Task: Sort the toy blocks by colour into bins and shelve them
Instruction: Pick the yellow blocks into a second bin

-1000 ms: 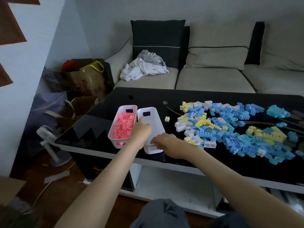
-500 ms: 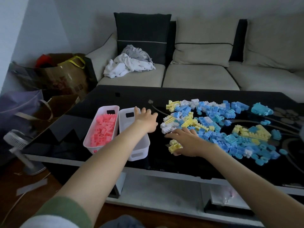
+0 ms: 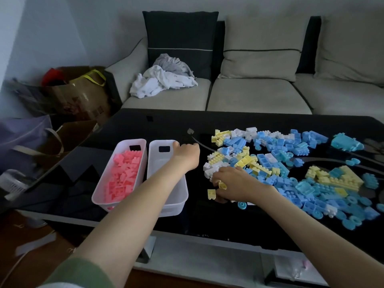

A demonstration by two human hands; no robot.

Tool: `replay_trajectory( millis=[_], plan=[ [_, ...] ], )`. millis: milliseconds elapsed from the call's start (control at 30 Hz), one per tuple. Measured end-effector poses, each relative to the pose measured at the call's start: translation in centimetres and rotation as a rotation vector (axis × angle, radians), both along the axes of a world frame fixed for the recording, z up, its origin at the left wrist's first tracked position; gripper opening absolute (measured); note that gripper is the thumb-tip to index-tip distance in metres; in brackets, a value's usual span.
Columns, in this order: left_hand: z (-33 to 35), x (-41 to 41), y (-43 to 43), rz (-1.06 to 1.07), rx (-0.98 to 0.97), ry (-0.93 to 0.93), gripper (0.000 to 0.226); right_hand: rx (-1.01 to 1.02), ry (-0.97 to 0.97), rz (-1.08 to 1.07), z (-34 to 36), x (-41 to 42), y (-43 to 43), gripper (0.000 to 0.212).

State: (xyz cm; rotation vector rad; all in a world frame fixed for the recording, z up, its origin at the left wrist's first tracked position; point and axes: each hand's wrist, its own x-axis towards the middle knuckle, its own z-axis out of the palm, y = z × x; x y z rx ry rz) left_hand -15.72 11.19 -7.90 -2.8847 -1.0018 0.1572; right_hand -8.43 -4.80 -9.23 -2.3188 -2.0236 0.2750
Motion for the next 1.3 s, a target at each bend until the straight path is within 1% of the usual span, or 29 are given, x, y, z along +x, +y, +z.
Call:
replay_trajectory(
  millis=[67, 100, 167, 233, 300, 367, 467, 567, 633, 667, 733, 767, 833, 933, 1000, 1067, 1133, 1200, 1233, 1300],
  plan=[
    [0.0, -0.1, 0.4, -0.004, 0.072, -0.056, 0.037, 0.027, 0.062, -0.029, 0.3, 0.2, 0.1, 0.022],
    [-0.1, -0.2, 0.7, -0.01, 0.094, -0.038, 0.04, 0.038, 0.1, -0.039, 0.4, 0.3, 0.2, 0.023],
    [-0.2, -0.3, 1.0, -0.036, 0.111, 0.073, 0.051, 0.057, 0.182, -0.039, 0.6, 0.4, 0.3, 0.024],
    [-0.2, 0.0, 1.2, -0.056, 0.103, 0.2, 0.054, 0.063, 0.257, -0.028, 0.7, 0.2, 0.4, 0.025],
    [-0.3, 0.5, 1.1, -0.05, 0.103, 0.266, 0.048, 0.071, 0.306, -0.019, 0.5, 0.0, 0.5, 0.024],
    [-0.4, 0.8, 0.7, -0.039, 0.1, 0.277, 0.036, 0.067, 0.318, -0.02, 0.4, -0.1, 0.6, 0.024],
    [-0.4, 0.6, 0.3, -0.028, 0.087, 0.199, 0.022, 0.061, 0.33, -0.033, 0.4, -0.2, 0.6, 0.025],
    [-0.1, -0.1, 0.3, -0.037, 0.059, 0.063, 0.017, 0.054, 0.381, -0.044, 0.8, -0.6, 0.5, 0.026],
    [0.5, -0.8, 0.1, -0.052, 0.005, -0.062, 0.016, 0.013, 0.405, -0.039, 0.9, -1.1, 0.2, 0.023],
    [1.0, -1.2, -0.2, -0.056, -0.029, -0.135, 0.018, -0.022, 0.381, -0.039, 0.9, -1.4, 0.1, 0.025],
    [2.3, -2.7, -0.8, -0.042, -0.098, -0.257, 0.023, -0.102, 0.269, -0.05, 0.4, -2.0, 0.0, 0.038],
    [3.0, -3.4, -1.1, -0.034, -0.122, -0.287, 0.024, -0.116, 0.219, -0.061, 0.1, -2.0, -0.1, 0.037],
    [4.2, -5.7, -1.3, 0.014, -0.128, -0.275, 0.024, -0.091, 0.165, -0.059, -0.1, -2.7, 0.1, 0.026],
    [5.1, -9.6, -1.4, 0.14, -0.067, -0.159, 0.027, -0.069, 0.139, -0.084, 0.0, -3.1, 0.7, 0.015],
    [4.9, -11.7, -1.7, 0.221, -0.052, -0.036, 0.034, -0.064, 0.151, -0.097, 0.1, -3.4, 1.0, 0.012],
    [3.9, -12.8, -2.1, 0.238, -0.096, 0.036, 0.037, -0.039, 0.173, -0.122, 0.2, -3.5, 1.3, 0.018],
    [3.1, -13.1, -2.6, 0.205, -0.166, -0.019, 0.039, 0.062, 0.259, -0.186, 0.8, -3.5, 1.6, 0.025],
    [3.0, -13.1, -3.0, 0.202, -0.238, -0.139, 0.05, 0.218, 0.363, -0.23, 2.2, -3.8, 1.8, 0.016],
    [3.1, -13.1, -3.2, 0.213, -0.266, -0.184, 0.056, 0.291, 0.394, -0.232, 2.9, -4.2, 1.8, 0.014],
    [3.1, -13.0, -3.5, 0.212, -0.267, -0.203, 0.058, 0.375, 0.416, -0.186, 4.1, -5.3, 1.9, 0.017]
  ],
)
